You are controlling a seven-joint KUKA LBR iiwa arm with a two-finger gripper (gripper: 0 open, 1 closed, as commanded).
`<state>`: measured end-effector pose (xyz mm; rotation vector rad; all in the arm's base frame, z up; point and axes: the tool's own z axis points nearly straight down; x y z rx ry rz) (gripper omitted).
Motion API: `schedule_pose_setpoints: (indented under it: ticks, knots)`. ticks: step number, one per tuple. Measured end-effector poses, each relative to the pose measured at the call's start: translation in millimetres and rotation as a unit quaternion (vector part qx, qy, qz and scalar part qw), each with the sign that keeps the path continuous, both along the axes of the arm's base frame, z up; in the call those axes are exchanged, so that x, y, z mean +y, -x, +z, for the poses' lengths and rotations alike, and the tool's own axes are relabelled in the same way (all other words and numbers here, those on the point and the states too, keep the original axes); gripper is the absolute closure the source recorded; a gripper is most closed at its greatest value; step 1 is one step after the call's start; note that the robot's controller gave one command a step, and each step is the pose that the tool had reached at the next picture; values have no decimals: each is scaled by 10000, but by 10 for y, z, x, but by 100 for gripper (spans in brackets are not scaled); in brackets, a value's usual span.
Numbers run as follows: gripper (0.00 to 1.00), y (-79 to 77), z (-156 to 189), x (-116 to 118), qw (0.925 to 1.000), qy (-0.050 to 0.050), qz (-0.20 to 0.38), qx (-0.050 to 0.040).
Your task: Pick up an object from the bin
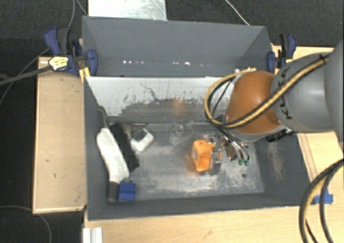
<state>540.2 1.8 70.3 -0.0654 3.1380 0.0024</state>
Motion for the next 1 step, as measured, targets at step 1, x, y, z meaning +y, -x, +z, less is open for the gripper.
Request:
schedule_pose_setpoints:
  ticks: [1]
  knots:
    - [100, 9, 1032, -159, 10000, -1, 69, -12]
